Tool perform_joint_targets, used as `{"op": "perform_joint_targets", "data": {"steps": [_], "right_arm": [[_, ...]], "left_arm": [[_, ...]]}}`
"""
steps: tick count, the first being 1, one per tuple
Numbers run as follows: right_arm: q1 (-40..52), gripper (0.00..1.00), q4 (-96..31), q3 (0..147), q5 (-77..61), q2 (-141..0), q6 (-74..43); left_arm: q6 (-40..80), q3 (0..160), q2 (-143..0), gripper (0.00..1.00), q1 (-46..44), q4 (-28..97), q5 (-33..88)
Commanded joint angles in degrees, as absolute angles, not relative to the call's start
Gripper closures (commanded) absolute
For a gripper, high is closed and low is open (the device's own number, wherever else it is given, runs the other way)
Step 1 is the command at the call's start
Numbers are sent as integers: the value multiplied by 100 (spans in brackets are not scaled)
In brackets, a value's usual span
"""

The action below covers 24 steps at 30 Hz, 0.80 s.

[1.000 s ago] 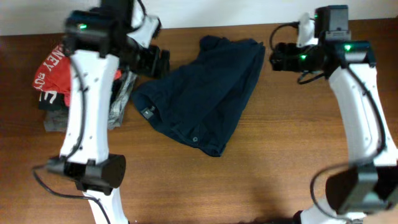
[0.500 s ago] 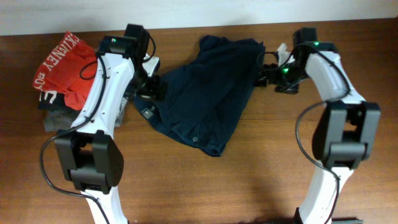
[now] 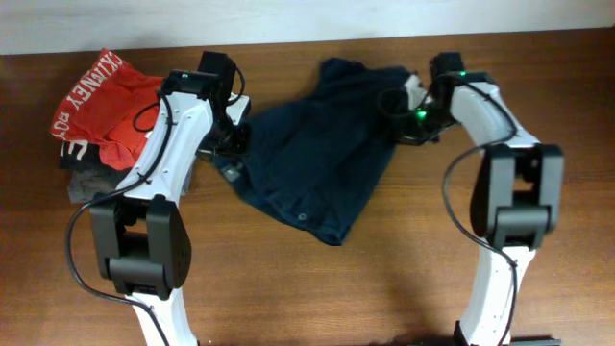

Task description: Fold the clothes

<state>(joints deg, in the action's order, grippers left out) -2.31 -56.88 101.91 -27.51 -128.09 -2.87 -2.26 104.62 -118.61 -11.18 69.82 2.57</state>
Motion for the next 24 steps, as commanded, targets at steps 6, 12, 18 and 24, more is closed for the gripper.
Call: {"op": "perform_joint_targets", "data": {"steps": [6, 12, 18, 24], "right_arm": [[-987, 96, -7002, 10610, -1450, -9920, -14], [-895, 68, -7714, 10608, -1358, -9258, 106], [-985, 20, -7961, 10606, -301, -9354, -578], [-1177, 19, -7819, 10606, -270, -9358, -768]], "left_arm": [[-600, 11273, -11233, 100, -1092, 6657, 1284], [-615, 11286, -11170, 89, -1149, 6519, 2102], [-637, 11249, -11389, 44, -1559, 6696, 2757], [-812, 11244, -11771, 31, -2375, 6471, 2766]]}}
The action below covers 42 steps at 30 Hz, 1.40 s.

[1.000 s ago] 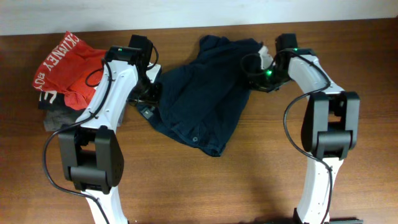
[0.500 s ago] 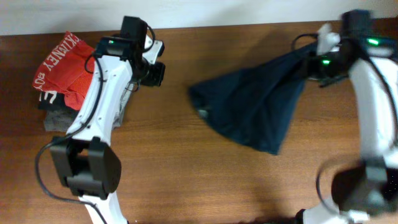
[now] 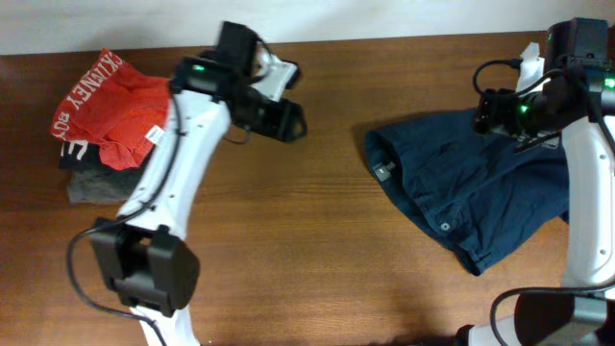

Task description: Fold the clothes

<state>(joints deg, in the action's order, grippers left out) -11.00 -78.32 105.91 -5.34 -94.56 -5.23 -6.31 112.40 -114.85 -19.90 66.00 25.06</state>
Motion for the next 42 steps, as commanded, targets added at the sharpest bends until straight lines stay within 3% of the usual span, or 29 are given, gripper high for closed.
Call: {"op": "perform_joint_targets", "data": {"steps": [1, 8, 14, 22, 24, 25, 27, 30, 35, 38, 42], "right_arm": [[-1184, 20, -7822, 10606, -274, -9358, -810], [-1492, 19, -7780, 10606, -327, -9358, -1007], [-1621, 21, -7771, 10606, -624, -9360, -998], [-1614, 22, -7778, 10606, -707, -9358, -998], [-1614, 22, -7776, 10606, -707, -9358, -998], [-1614, 22, -7778, 10606, -707, -9360, -998], [-1614, 23, -7778, 10606, -707, -9358, -998], [-1614, 24, -7802, 10606, -707, -9358, -998], [-1614, 25, -7870, 10606, -707, -9358, -998], [-1614, 25, -7863, 10606, -707, -9358, -998], [-1614, 25, -7863, 10606, -707, -9360, -998]], "left_arm": [[-917, 11244, -11889, 31, -2558, 6313, 2764], [-1127, 11244, -12822, 30, -3500, 5140, 2506], [-711, 11244, -13423, 16, -3863, 3828, 2611], [368, 11244, -13576, 19, -3889, 2609, 3074], [926, 11244, -13579, 32, -3889, 2224, 3063], [1135, 11244, -13585, 43, -3889, 2104, 3048], [1564, 11244, -13587, 78, -3879, 1944, 3000], [1752, 11264, -13583, 98, -3813, 1927, 3026], [1240, 11841, -13426, 99, -3531, 2842, 2980], [884, 12862, -13152, 99, -3221, 4235, 1916], [893, 13823, -13013, 100, -2689, 5050, 1146]]}}
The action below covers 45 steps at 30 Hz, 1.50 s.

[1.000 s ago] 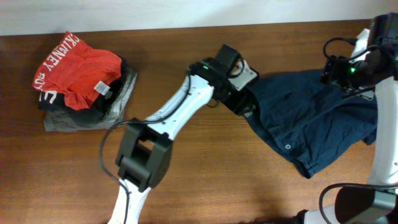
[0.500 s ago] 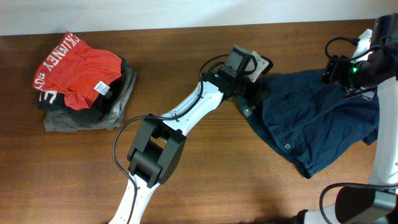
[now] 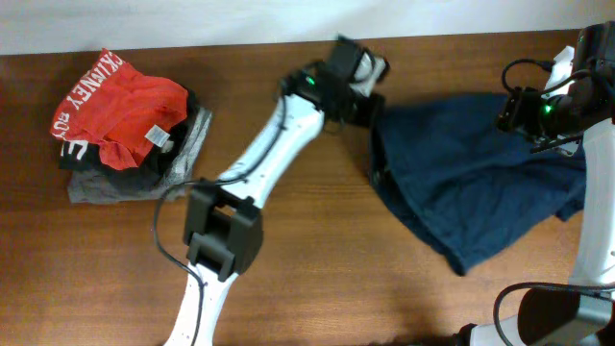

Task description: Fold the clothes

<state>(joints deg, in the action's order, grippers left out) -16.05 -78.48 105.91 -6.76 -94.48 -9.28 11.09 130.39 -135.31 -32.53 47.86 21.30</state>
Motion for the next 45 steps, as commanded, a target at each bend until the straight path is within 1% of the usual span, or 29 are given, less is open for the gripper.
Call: {"op": "perform_joint_targets", "data": {"steps": [1, 4, 5, 6, 8, 9, 10, 11, 13, 15, 17, 19, 22, 25, 29, 32, 34, 39, 42, 45], "right_arm": [[-1614, 25, -7861, 10606, -707, -9360, -998], [-1614, 25, -7859, 10606, -707, -9382, -998], [-1614, 25, -7861, 10606, -707, -9393, -998], [-1614, 25, -7861, 10604, -707, -9406, -998], [-1614, 25, -7861, 10604, -707, -9437, -998], [-1614, 25, -7861, 10604, -707, -9452, -998], [-1614, 25, -7863, 10604, -707, -9472, -998], [-1614, 25, -7865, 10604, -707, -9496, -998], [-1614, 25, -7865, 10602, -707, -9544, -996], [-1614, 24, -7865, 10597, -705, -9655, -993], [-1614, 20, -7861, 10558, -701, -9773, -993], [-1614, 19, -7843, 10492, -683, -9918, -991], [-1619, 18, -7848, 10392, -685, -10213, -941], [-1621, 19, -7848, 10309, -685, -10418, -930], [-1623, 19, -7826, 10302, -683, -10466, -930], [-1671, 14, -7826, 10302, -679, -10462, -926], [-1769, 14, -7846, 10294, -683, -10464, -858], [-2180, 13, -8018, 10269, -746, -10464, -843], [-2351, 12, -7970, 10130, -1048, -10464, -843], [-2375, 11, -7703, 9867, -1057, -10464, -845]], "left_arm": [[943, 13968, -13013, 100, -2523, 5116, 1085], [1240, 13974, -13056, 99, -2005, 5100, 1020], [1236, 13952, -13113, 94, -1852, 5103, 1020], [1234, 13952, -13170, 84, -1750, 5113, 1020], [1234, 13952, -13310, 61, -1542, 5203, 1026], [1234, 13952, -13349, 54, -1457, 5282, 1028], [1232, 13952, -13386, 40, -1367, 5393, 1074], [1234, 13952, -13391, 34, -1297, 5516, 1133], [1227, 13952, -13393, 33, -1157, 5817, 1315], [1184, 13952, -13391, 33, -1044, 6298, 1761], [1007, 13952, -13393, 33, -1033, 6777, 2123], [775, 13952, -13393, 33, -1081, 7266, 2311], [414, 13952, -13393, 33, -1256, 8117, 2335], [-10, 13950, -13406, 37, -1520, 9017, 2314], [-163, 13950, -13406, 40, -1903, 9671, 1938], [-158, 13799, -13402, 41, -2141, 9673, 1428], [-158, 13566, -13397, 41, -2198, 9675, 1175], [-158, 12090, -12866, 41, -2110, 9673, 860], [-163, 11157, -12573, 41, -2060, 9498, 993], [-198, 10471, -12488, 40, -2097, 8799, 1531]]}}
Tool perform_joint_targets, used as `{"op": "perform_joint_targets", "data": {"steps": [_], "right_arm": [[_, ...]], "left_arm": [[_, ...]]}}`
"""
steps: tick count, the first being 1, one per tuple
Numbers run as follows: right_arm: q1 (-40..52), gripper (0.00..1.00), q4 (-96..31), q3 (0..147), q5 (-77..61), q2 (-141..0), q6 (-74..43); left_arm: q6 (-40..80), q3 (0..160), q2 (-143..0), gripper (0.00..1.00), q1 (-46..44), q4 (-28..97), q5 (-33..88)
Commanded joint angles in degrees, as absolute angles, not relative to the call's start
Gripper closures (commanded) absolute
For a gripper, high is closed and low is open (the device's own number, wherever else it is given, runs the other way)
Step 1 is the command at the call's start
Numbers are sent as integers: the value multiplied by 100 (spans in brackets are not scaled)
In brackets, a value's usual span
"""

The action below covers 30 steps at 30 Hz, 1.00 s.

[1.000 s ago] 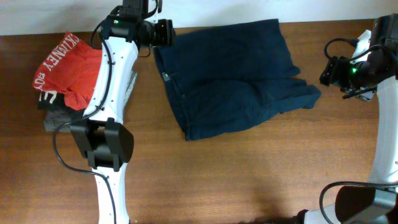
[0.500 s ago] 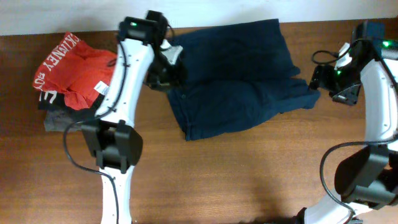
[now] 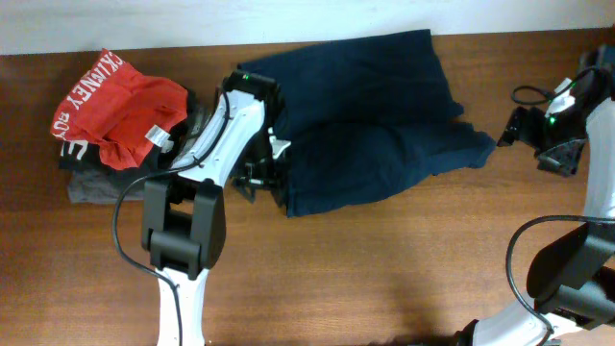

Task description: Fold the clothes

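A navy garment [image 3: 370, 125] lies spread across the back middle of the table, its upper part folded over the lower. My left gripper [image 3: 269, 180] sits at its left edge and looks shut on the cloth there, though the wrist partly hides the fingers. My right gripper [image 3: 511, 132] hovers just off the garment's pointed right tip [image 3: 485, 144]. The overhead view is too small to show whether it touches the cloth, or how its jaws stand.
A pile of clothes sits at the back left: a red printed garment [image 3: 115, 106] on top of grey and dark ones [image 3: 96, 183]. The table's back edge meets a white wall [image 3: 288, 19] right behind the navy garment.
The navy garment was bunched at the right. It now lies stretched leftwards across the middle. My left gripper went from its upper left corner to the left edge, farther left and nearer me. The right gripper dropped slightly.
At first both grippers were at the navy garment, crumpled in the middle. Then it was at the right under my right gripper, the left gripper free over the table. Then my left gripper reached its left corner. Now it lies spread toward the left.
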<state>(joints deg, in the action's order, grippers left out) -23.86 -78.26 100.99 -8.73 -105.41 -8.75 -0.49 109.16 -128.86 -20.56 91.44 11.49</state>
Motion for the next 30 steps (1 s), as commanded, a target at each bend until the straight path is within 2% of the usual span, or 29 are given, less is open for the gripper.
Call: {"op": "perform_joint_targets", "data": {"steps": [1, 5, 9, 10, 11, 12, 13, 14, 20, 26, 30], "right_arm": [[-2375, 11, -7620, 9780, -1057, -10464, -845], [-2370, 11, -7404, 9465, -1055, -10464, -845], [-2370, 11, -7360, 9351, -1050, -10464, -843], [-2370, 11, -7356, 9351, -1050, -10464, -843], [-2370, 11, -7347, 9351, -1050, -10464, -843], [-2370, 11, -7345, 9351, -1050, -10464, -843], [-2370, 11, -7343, 9351, -1050, -10464, -845], [-2370, 11, -7341, 9351, -1048, -10464, -843], [-2370, 11, -7242, 9347, -989, -10464, -845], [-2318, 11, -6973, 8958, -1293, -10501, -843], [-2169, 11, -6438, 8206, -1800, -10527, -620]], "left_arm": [[-274, 10309, -12490, 40, -2126, 8543, 1879], [-290, 9929, -12490, 40, -2193, 7797, 2646], [-290, 9629, -12490, 41, -2292, 7220, 2471], [-290, 9537, -12490, 45, -2318, 7129, 2414], [-290, 9459, -12490, 57, -2338, 7087, 2418], [-285, 9389, -12490, 80, -2357, 7094, 2443], [-285, 9354, -12490, 92, -2366, 7159, 2471], [-287, 9356, -12490, 99, -2375, 7264, 2467], [-419, 9955, -11983, 99, -2095, 8333, 2443], [-416, 10427, -10726, 99, -1313, 7990, 2292], [-419, 10427, -10444, 99, -1155, 7898, 2263]]}}
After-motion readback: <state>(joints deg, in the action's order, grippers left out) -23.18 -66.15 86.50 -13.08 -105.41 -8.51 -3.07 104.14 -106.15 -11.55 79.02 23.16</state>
